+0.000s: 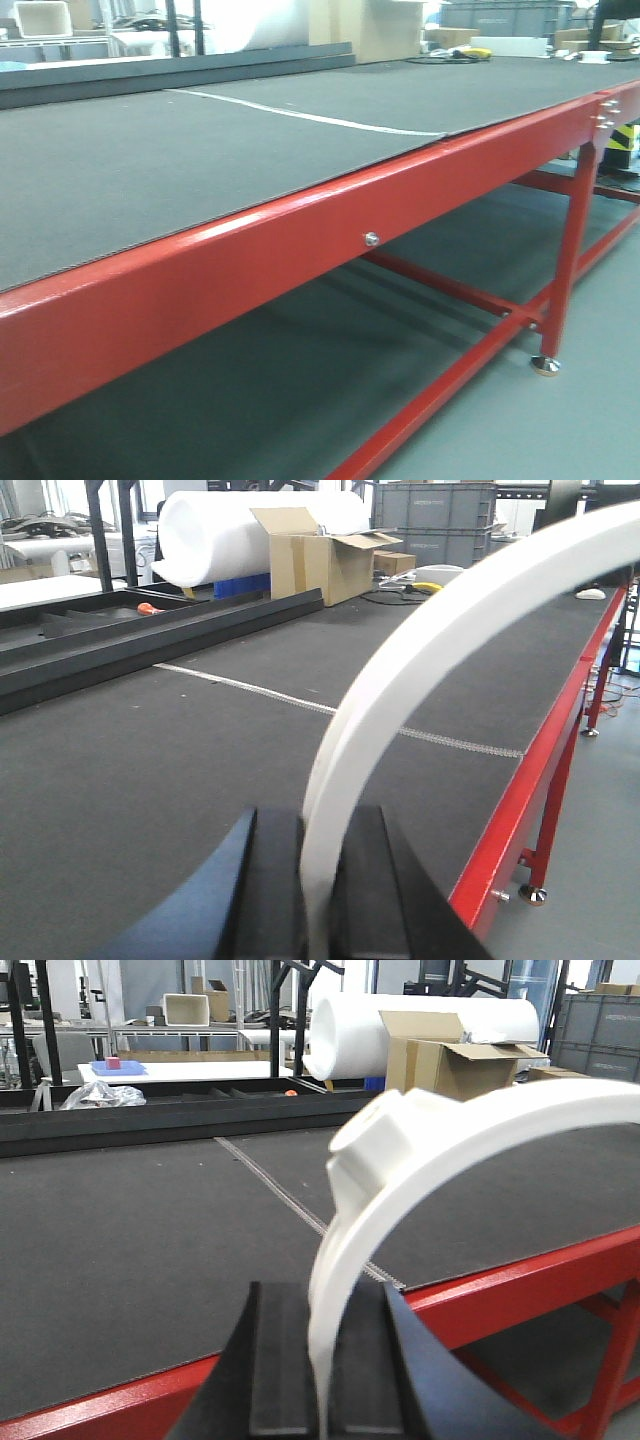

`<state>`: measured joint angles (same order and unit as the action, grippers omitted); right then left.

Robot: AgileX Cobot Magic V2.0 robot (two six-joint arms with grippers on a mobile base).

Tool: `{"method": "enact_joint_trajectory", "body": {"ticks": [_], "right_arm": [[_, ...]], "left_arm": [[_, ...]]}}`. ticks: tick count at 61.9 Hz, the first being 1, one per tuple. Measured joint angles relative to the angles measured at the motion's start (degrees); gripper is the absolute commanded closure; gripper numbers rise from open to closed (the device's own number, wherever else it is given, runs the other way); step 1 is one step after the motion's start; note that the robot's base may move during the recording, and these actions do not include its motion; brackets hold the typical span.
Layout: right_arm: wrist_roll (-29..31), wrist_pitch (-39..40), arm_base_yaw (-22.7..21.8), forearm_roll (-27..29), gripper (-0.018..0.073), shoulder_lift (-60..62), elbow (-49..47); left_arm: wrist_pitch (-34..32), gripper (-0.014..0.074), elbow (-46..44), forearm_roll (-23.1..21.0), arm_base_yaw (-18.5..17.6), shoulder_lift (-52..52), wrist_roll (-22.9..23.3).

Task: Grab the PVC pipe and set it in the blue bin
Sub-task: 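Turn the base away from the table while holding both clamps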

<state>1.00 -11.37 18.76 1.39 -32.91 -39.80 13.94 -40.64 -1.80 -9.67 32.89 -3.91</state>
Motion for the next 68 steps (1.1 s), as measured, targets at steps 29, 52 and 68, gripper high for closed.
{"method": "enact_joint_trajectory", "body": {"ticks": [29,52,68], "right_arm": [[0.00,0.00,0.00,0.00,0.0713,0.00,0.00],[0.00,0.00,0.00,0.00,0.0713,0.00,0.00],[0.00,0.00,0.00,0.00,0.0713,0.00,0.00]], "left_arm": [[0.00,0.0708,0.00,0.00,0.00,0.00,0.00],[0.00,0.0708,0.00,0.00,0.00,0.00,0.00],[0.00,0.0708,0.00,0.00,0.00,0.00,0.00]]}}
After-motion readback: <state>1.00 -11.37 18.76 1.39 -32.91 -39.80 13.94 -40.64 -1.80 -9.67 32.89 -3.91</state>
